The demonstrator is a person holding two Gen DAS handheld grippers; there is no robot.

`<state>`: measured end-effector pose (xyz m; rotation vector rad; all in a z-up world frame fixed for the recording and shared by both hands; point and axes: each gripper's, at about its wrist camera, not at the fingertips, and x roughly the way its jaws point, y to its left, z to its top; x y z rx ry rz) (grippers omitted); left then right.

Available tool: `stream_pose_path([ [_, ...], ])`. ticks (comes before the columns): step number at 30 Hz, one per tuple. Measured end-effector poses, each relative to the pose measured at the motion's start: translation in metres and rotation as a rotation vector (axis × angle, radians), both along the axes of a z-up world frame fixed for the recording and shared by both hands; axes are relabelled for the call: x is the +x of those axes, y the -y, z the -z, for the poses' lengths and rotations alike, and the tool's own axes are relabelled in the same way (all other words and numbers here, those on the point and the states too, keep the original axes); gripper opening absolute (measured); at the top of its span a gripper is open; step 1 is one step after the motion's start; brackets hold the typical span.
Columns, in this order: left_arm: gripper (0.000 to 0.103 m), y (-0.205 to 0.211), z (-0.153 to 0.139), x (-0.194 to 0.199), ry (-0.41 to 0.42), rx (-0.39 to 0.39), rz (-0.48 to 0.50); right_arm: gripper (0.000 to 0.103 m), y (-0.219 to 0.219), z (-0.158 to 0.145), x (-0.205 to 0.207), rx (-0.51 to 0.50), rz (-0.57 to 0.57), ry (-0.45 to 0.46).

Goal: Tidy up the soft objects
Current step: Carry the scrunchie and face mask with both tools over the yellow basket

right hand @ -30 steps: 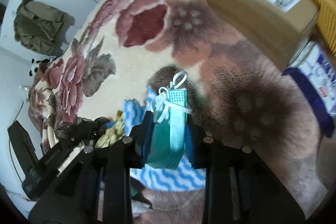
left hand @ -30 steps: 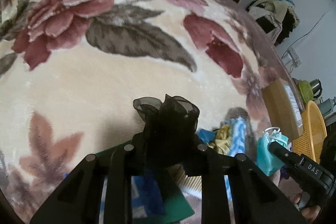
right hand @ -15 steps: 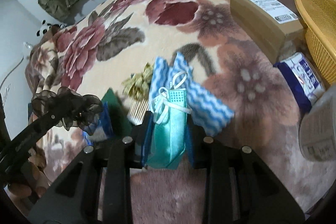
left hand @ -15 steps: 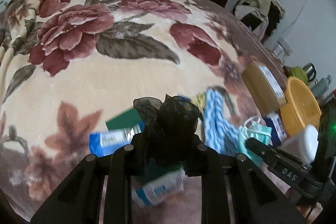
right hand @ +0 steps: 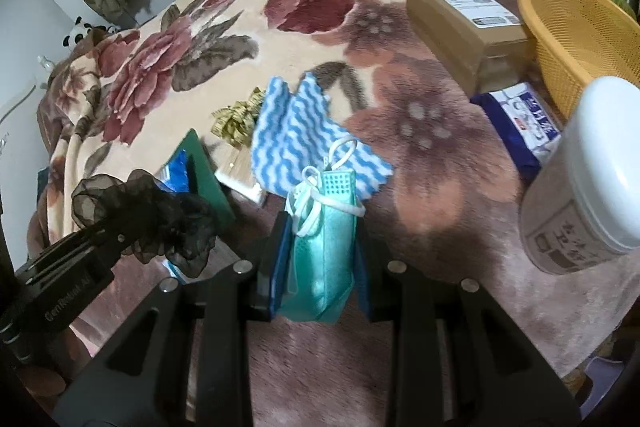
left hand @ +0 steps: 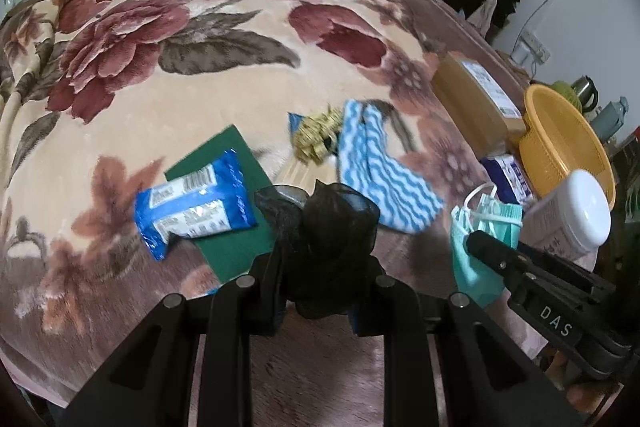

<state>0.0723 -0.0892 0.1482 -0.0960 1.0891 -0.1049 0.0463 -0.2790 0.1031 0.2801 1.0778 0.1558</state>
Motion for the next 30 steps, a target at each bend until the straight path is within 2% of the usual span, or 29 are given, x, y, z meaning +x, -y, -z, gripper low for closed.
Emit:
stream_pose_path([
  [7, 0.023, 0.030, 0.005, -0.001, -0.022, 0.014, 0.030, 0.029, 0.023, -0.010, -0.008, -0.039, 0.016, 0.023],
  [14, 0.023, 0.056, -0.005, 0.005, -0.008, 0.027, 0.053, 0.029, 0.044, -0.029, -0.008, -0.038, 0.028, 0.057],
  [21, 0.023, 0.090, -0.036, 0.023, 0.051, 0.019, 0.088, 0.029, 0.071, -0.061, -0.002, -0.032, 0.048, 0.125],
  [30, 0.023, 0.163, -0.075, 0.065, 0.122, -0.037, 0.178, 0.029, 0.137, -0.101, 0.014, -0.043, 0.155, 0.206],
])
